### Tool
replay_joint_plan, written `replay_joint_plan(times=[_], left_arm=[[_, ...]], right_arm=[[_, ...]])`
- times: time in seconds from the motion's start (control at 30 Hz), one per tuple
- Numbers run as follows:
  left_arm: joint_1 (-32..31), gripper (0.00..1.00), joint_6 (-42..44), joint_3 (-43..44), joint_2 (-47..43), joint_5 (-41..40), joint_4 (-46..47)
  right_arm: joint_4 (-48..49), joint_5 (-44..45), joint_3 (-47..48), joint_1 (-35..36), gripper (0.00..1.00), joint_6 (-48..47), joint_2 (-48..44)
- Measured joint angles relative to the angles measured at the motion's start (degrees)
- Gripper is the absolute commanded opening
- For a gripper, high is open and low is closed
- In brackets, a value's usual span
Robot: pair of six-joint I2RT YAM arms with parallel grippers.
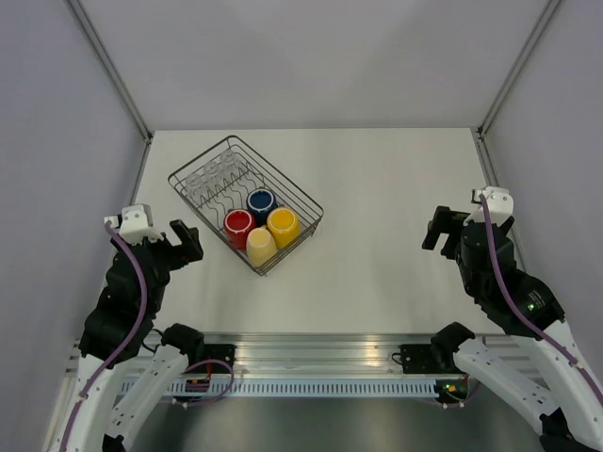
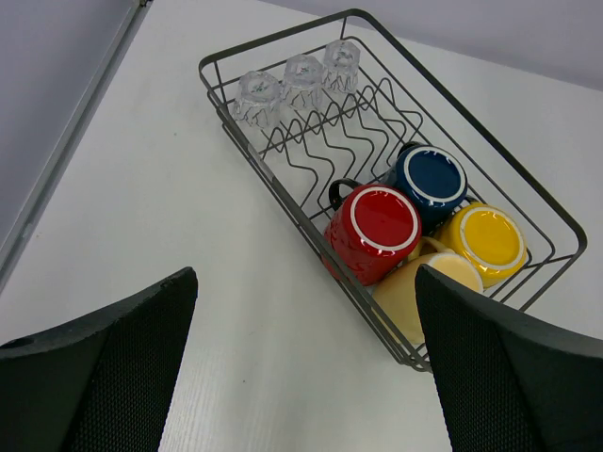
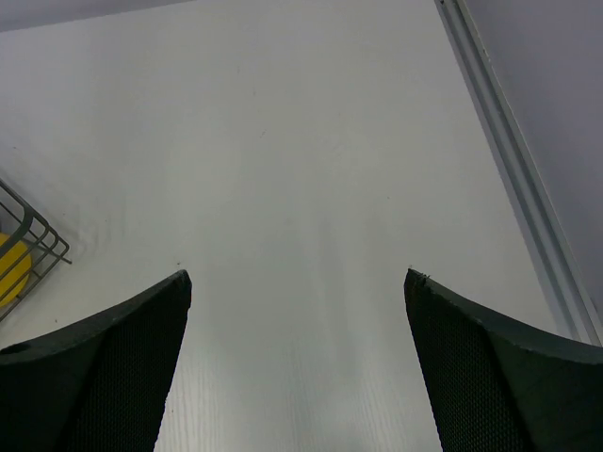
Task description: Unload the cups from the dish rack
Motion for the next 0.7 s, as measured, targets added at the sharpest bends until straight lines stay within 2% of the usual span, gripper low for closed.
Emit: replay_joint_plan(times=[0.23, 0.37, 0.7], left_arm=[[0.00, 1.00, -0.70, 0.00, 0.55, -0.02, 0.11], [0.00, 1.00, -2.03, 0.61, 3.78, -0.02, -0.11], [0.00, 1.00, -10.45, 14.34, 25.03, -1.46, -1.99]], right_arm=[[-0.02, 0.00, 0.00, 0.00, 0.98, -0.02, 0.13], [0.50, -1.42, 0.00, 0.00, 0.98, -0.24, 0.13], [3.96, -6.67, 0.00, 0.00, 0.98, -0.22, 0.28]])
